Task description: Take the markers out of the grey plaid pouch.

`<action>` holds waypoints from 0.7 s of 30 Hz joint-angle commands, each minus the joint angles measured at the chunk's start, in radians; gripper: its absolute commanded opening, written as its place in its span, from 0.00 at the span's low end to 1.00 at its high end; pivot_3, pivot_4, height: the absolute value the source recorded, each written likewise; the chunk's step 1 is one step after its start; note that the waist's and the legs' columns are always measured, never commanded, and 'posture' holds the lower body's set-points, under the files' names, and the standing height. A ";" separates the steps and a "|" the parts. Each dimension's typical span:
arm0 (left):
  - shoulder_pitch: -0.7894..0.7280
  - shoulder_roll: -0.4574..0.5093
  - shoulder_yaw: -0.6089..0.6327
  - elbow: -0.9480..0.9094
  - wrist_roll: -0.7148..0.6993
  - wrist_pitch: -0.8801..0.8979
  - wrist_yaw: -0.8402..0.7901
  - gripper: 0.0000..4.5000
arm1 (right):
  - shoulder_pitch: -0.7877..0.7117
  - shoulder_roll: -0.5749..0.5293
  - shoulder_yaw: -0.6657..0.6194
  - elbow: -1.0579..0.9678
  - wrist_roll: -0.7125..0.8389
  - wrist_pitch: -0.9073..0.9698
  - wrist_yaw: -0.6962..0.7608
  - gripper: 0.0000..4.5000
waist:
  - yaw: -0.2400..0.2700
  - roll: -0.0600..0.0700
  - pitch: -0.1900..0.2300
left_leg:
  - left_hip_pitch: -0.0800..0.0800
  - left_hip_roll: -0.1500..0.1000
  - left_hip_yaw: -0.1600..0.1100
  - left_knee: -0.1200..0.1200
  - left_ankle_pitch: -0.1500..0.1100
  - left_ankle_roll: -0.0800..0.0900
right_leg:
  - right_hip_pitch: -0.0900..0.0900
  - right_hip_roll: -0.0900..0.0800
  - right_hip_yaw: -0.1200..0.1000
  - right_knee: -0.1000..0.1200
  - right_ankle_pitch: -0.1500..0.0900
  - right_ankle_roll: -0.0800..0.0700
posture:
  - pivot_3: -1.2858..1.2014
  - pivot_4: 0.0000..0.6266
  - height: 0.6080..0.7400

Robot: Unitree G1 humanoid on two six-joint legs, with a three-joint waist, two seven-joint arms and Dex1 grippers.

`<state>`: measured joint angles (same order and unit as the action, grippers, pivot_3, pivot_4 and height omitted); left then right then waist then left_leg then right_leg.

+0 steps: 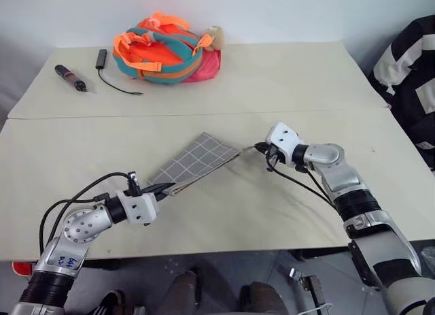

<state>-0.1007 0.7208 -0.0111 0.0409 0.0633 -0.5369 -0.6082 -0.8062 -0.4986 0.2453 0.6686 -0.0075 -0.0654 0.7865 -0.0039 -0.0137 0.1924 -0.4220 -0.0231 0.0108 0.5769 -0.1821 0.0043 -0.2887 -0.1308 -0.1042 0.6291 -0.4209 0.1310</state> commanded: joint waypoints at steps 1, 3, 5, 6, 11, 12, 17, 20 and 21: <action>0.007 -0.001 0.034 -0.012 -0.035 0.007 0.004 0.00 | 0.016 -0.011 -0.035 -0.004 -0.003 -0.006 0.009 0.01 | -0.001 0.000 0.000 | 0.000 0.000 0.000 0.000 0.000 0.000 | 0.000 0.000 0.000 0.000 0.000 0.000 | 0.52 0.24 1.00; 0.001 -0.016 0.042 -0.025 -0.070 0.041 0.005 0.00 | 0.020 -0.004 -0.049 -0.021 0.023 0.010 0.037 0.01 | 0.000 0.000 0.000 | 0.000 0.000 0.000 0.001 0.000 0.000 | 0.000 0.000 0.000 0.000 0.000 0.000 | 0.52 0.24 1.00; -0.006 -0.024 0.050 -0.036 -0.105 0.069 -0.002 0.00 | 0.031 -0.006 -0.063 -0.056 0.067 0.054 0.104 0.01 | 0.000 0.000 0.000 | 0.000 0.000 0.000 0.001 0.000 0.000 | 0.000 0.000 0.000 0.000 0.000 0.000 | 0.52 0.24 1.00; -0.009 -0.029 0.054 -0.041 -0.124 0.086 -0.005 0.00 | 0.039 -0.010 -0.068 -0.078 0.081 0.065 0.128 0.09 | 0.001 0.000 0.000 | 0.000 0.000 0.000 0.001 0.000 0.000 | 0.000 0.000 0.000 0.000 0.000 0.000 | 0.52 0.24 1.00; -0.023 -0.031 0.062 -0.076 -0.176 0.138 -0.038 0.00 | 0.072 -0.021 -0.124 -0.229 0.178 0.179 0.215 0.43 | 0.002 0.000 0.000 | 0.000 0.000 0.000 0.002 -0.001 0.001 | 0.000 0.000 0.000 0.000 0.000 0.000 | 0.52 0.24 1.00; -0.031 -0.035 0.067 -0.086 -0.203 0.164 -0.047 0.00 | 0.073 -0.039 -0.138 -0.273 0.207 0.193 0.253 0.49 | 0.002 0.000 0.000 | 0.000 0.000 0.000 0.002 -0.001 0.001 | 0.000 0.000 0.000 0.000 0.000 0.000 | 0.52 0.24 1.00; -0.072 -0.045 0.082 -0.138 -0.306 0.274 -0.084 0.00 | 0.033 -0.048 -0.220 -0.432 0.329 0.311 0.276 0.49 | 0.003 0.000 0.000 | 0.000 0.000 0.000 0.002 -0.001 0.001 | 0.000 0.000 0.000 0.000 0.000 0.000 | 0.52 0.24 1.00; -0.093 -0.056 0.076 -0.154 -0.330 0.309 -0.101 0.00 | 0.016 -0.026 -0.242 -0.546 0.432 0.444 0.288 0.45 | 0.001 0.000 0.000 | 0.000 0.000 -0.001 0.002 -0.001 0.001 | 0.000 0.000 0.000 0.000 0.000 0.000 | 0.52 0.24 1.00; -0.099 -0.062 0.076 -0.156 -0.339 0.322 -0.104 0.00 | 0.015 -0.025 -0.241 -0.566 0.445 0.468 0.286 0.40 | 0.001 0.000 0.000 | 0.000 0.000 -0.001 0.002 -0.001 0.001 | 0.000 0.000 0.000 0.000 0.000 0.000 | 0.52 0.24 1.00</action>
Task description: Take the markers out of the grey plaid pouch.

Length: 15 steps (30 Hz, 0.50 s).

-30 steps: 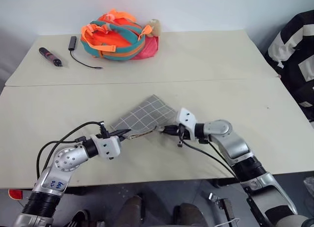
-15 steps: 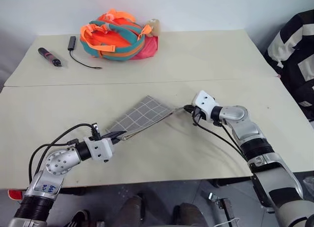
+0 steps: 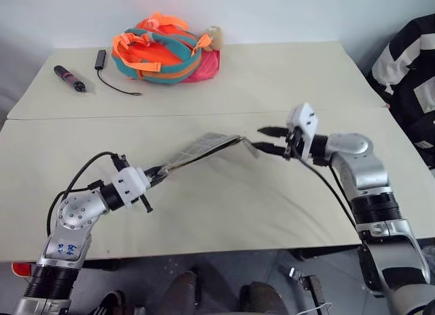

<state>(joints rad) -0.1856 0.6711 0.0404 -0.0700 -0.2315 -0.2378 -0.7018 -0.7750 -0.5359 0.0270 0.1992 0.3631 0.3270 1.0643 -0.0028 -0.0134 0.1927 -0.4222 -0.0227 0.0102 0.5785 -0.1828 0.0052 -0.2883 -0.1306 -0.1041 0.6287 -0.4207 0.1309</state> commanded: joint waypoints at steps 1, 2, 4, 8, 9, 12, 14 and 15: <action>-0.021 -0.020 0.016 -0.054 -0.053 0.035 -0.018 0.00 | -0.011 0.008 0.007 -0.120 0.051 0.067 0.013 0.36 | 0.000 0.000 0.000 | 0.000 0.000 0.000 0.000 0.000 0.000 | 0.000 0.000 0.000 0.000 0.000 0.000 | 0.52 0.24 1.00; -0.025 -0.028 0.002 -0.063 -0.053 0.044 -0.026 0.00 | -0.007 0.010 0.031 -0.131 0.029 0.064 0.005 0.28 | 0.001 0.000 0.000 | 0.000 0.000 0.000 0.000 0.000 0.000 | 0.000 0.000 0.000 0.000 0.000 0.000 | 0.52 0.24 1.00; -0.026 -0.047 -0.023 -0.068 -0.031 0.047 -0.032 0.00 | 0.001 0.014 0.061 -0.140 0.008 0.072 -0.004 0.14 | 0.001 0.000 0.000 | 0.000 0.000 0.000 0.000 0.000 0.000 | 0.000 0.000 0.000 0.000 0.000 0.000 | 0.52 0.24 1.00; -0.019 -0.087 -0.043 -0.077 -0.016 0.063 -0.020 0.00 | 0.025 0.005 0.092 -0.167 0.001 0.074 0.028 0.00 | 0.005 0.000 0.000 | 0.000 0.000 0.000 0.001 0.000 0.000 | 0.000 0.000 0.000 0.000 0.000 0.000 | 0.52 0.24 1.00; -0.020 -0.092 -0.043 -0.079 -0.012 0.066 -0.018 0.00 | 0.034 -0.004 0.110 -0.177 -0.011 0.064 0.042 0.00 | 0.005 -0.001 0.000 | 0.000 0.000 0.000 0.001 0.000 0.000 | 0.000 0.000 0.000 0.000 0.000 0.000 | 0.52 0.24 1.00; -0.022 -0.101 -0.040 -0.080 -0.005 0.075 -0.016 0.00 | 0.053 -0.014 0.126 -0.195 -0.013 0.061 0.068 0.00 | 0.004 -0.001 0.000 | 0.000 0.000 0.000 0.001 0.000 0.000 | 0.000 0.000 0.000 -0.001 0.000 0.001 | 0.52 0.24 1.00; -0.020 -0.103 -0.038 -0.079 0.002 0.075 -0.018 0.00 | 0.055 -0.017 0.121 -0.193 -0.007 0.060 0.078 0.00 | 0.004 -0.001 0.000 | 0.000 0.000 0.000 0.001 0.000 0.000 | 0.000 0.000 0.000 -0.001 0.000 0.000 | 0.52 0.24 1.00; -0.019 -0.103 -0.037 -0.078 0.004 0.074 -0.019 0.00 | 0.054 -0.019 0.120 -0.191 -0.008 0.056 0.084 0.00 | 0.003 -0.001 0.000 | 0.000 0.000 0.000 0.001 0.000 0.000 | 0.000 0.000 0.000 -0.001 0.000 0.001 | 0.52 0.24 1.00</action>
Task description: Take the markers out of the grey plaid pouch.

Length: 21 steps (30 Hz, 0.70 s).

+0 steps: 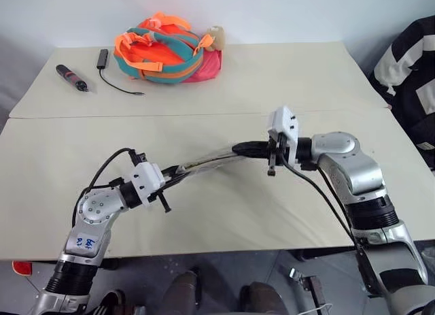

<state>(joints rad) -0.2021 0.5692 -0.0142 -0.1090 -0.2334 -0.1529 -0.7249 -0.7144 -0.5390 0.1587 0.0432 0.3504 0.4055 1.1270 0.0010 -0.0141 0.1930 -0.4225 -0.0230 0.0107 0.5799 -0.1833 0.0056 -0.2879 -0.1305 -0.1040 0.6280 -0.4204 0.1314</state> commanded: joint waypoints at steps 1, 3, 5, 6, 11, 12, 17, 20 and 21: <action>-0.003 0.000 0.018 -0.036 0.008 -0.013 0.003 0.00 | -0.008 -0.018 -0.013 -0.031 0.003 -0.025 0.024 0.00 | -0.001 0.000 0.000 | 0.000 0.000 0.000 0.000 0.000 0.000 | 0.000 0.000 0.000 0.000 0.000 0.000 | 0.52 0.24 1.00; -0.003 -0.001 0.020 -0.031 0.011 -0.015 0.003 0.00 | -0.014 -0.012 -0.037 -0.026 0.027 -0.013 0.022 0.00 | -0.001 0.000 0.000 | 0.000 0.000 0.000 0.000 0.000 0.000 | 0.000 0.000 0.000 0.000 0.000 0.000 | 0.52 0.24 1.00; -0.004 -0.001 0.021 -0.027 0.013 -0.016 0.003 0.00 | -0.022 0.002 -0.066 -0.021 0.059 0.008 0.010 0.00 | -0.001 0.000 0.000 | 0.000 0.000 0.000 0.000 0.000 0.000 | 0.000 0.000 0.000 0.000 0.000 0.000 | 0.52 0.24 1.00; -0.005 -0.001 0.021 -0.026 0.013 -0.016 0.003 0.00 | -0.027 0.000 -0.070 -0.020 0.066 0.016 0.014 0.00 | -0.001 0.000 0.000 | 0.000 0.000 0.000 0.000 0.000 0.000 | 0.000 0.000 0.000 0.000 0.000 0.000 | 0.52 0.24 1.00; -0.008 -0.012 0.012 -0.034 0.016 -0.010 0.007 0.00 | 0.006 -0.057 0.014 0.039 -0.085 -0.130 0.042 0.00 | 0.001 0.000 0.000 | 0.000 0.000 0.000 0.000 0.000 0.000 | 0.000 0.000 0.000 0.000 0.000 0.000 | 0.52 0.24 1.00; -0.009 -0.014 0.011 -0.034 0.015 -0.007 0.006 0.00 | 0.008 -0.058 0.017 0.044 -0.087 -0.137 0.050 0.00 | 0.000 0.000 0.000 | 0.000 0.000 0.000 0.001 0.000 0.000 | 0.000 0.000 0.000 0.000 0.000 0.000 | 0.52 0.24 1.00; -0.007 -0.014 0.011 -0.031 0.025 -0.016 0.003 0.00 | 0.003 -0.053 0.019 0.084 -0.124 -0.183 0.045 0.00 | 0.000 -0.001 0.000 | 0.000 0.000 0.000 0.001 0.000 0.000 | 0.000 0.000 0.000 0.000 0.000 0.000 | 0.52 0.24 1.00; -0.005 -0.017 0.011 -0.030 0.026 -0.013 0.003 0.00 | 0.001 -0.038 -0.002 0.078 -0.094 -0.171 0.053 0.00 | 0.000 -0.001 0.000 | 0.000 0.000 0.000 0.001 0.000 0.000 | 0.000 0.000 0.000 0.000 0.000 0.000 | 0.52 0.24 1.00; -0.005 -0.017 0.011 -0.029 0.027 -0.012 0.003 0.00 | 0.001 -0.034 -0.015 0.065 -0.065 -0.151 0.064 0.00 | 0.000 -0.001 0.000 | 0.000 0.000 0.000 0.001 0.000 0.000 | 0.000 0.000 0.000 0.000 0.000 0.000 | 0.52 0.24 1.00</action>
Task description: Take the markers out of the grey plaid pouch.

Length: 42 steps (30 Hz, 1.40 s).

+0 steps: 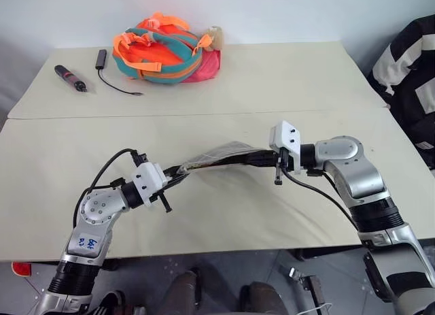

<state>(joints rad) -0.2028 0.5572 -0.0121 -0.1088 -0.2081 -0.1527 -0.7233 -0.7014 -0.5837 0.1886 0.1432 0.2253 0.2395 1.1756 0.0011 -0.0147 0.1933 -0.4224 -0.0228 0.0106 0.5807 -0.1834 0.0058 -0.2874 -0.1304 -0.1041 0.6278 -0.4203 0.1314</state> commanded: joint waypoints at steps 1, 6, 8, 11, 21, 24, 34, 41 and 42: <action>-0.005 -0.006 0.009 -0.028 0.002 -0.012 0.001 0.00 | -0.014 0.015 -0.058 -0.049 0.090 0.044 0.021 0.00 | 0.000 0.000 0.000 | 0.000 0.000 0.000 0.000 0.000 0.000 | 0.000 0.000 0.000 0.000 0.000 0.000 | 0.52 0.24 1.00; -0.008 -0.013 0.009 -0.031 0.000 -0.009 0.003 0.00 | 0.003 -0.022 0.015 -0.050 -0.009 -0.018 0.030 0.00 | 0.000 0.000 0.000 | 0.000 0.000 0.000 0.000 0.000 0.000 | 0.000 0.000 0.000 0.000 0.000 0.000 | 0.52 0.24 1.00; -0.015 -0.026 0.007 -0.047 -0.017 0.013 0.008 0.00 | -0.004 -0.013 0.042 -0.004 -0.091 -0.096 -0.020 0.00 | 0.000 0.000 0.000 | 0.000 0.000 0.000 0.000 0.000 0.000 | 0.000 0.000 0.000 0.000 0.000 0.000 | 0.52 0.24 1.00; -0.020 -0.016 -0.027 -0.062 0.015 0.010 -0.023 0.00 | -0.036 0.038 0.055 0.036 -0.154 -0.152 -0.106 0.00 | 0.000 0.000 0.000 | 0.000 0.000 0.000 0.000 0.000 0.000 | 0.000 0.000 0.000 0.000 0.000 0.000 | 0.52 0.24 1.00; -0.096 -0.056 -0.059 -0.147 -0.089 0.212 -0.070 0.00 | -0.136 -0.014 0.068 0.048 -0.158 -0.180 0.044 0.08 | 0.001 0.000 0.000 | 0.000 0.000 0.000 0.001 0.000 0.000 | 0.001 0.000 0.000 0.000 0.000 0.000 | 0.52 0.24 1.00; -0.100 -0.070 -0.027 -0.197 -0.194 0.350 -0.060 0.00 | -0.154 -0.032 0.071 0.037 -0.193 -0.244 0.046 0.28 | 0.000 -0.001 0.000 | 0.000 0.000 -0.001 0.001 0.000 0.000 | 0.001 0.000 0.000 0.000 0.000 0.000 | 0.52 0.24 1.00; -0.069 -0.078 -0.012 -0.214 -0.216 0.406 -0.058 0.00 | -0.099 -0.060 0.101 -0.047 -0.190 -0.159 0.119 0.99 | -0.001 -0.001 0.001 | 0.000 0.000 -0.001 0.002 0.000 0.000 | 0.002 0.000 0.000 -0.001 0.000 0.000 | 0.52 0.24 1.00; -0.044 -0.092 -0.010 -0.211 -0.223 0.407 -0.051 0.00 | -0.074 -0.045 0.116 -0.031 -0.207 -0.211 0.091 0.77 | 0.000 -0.001 0.001 | 0.000 0.000 -0.001 0.003 0.000 0.001 | 0.002 0.000 0.000 -0.001 0.000 0.000 | 0.52 0.24 1.00; -0.042 -0.098 -0.010 -0.211 -0.228 0.410 -0.049 0.00 | -0.073 -0.044 0.117 -0.032 -0.210 -0.215 0.088 0.69 | 0.000 -0.001 0.001 | 0.000 0.000 -0.001 0.003 0.000 0.001 | 0.002 0.000 0.000 -0.001 0.000 0.000 | 0.52 0.24 1.00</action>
<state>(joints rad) -0.2459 0.4704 -0.0411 -0.2801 -0.4141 0.2792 -0.7745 -0.7740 -0.6282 0.3069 0.1217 0.0183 0.0389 1.2714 0.0010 -0.0157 0.1940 -0.4225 -0.0226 0.0099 0.5837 -0.1838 0.0063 -0.2852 -0.1299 -0.1042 0.6270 -0.4203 0.1315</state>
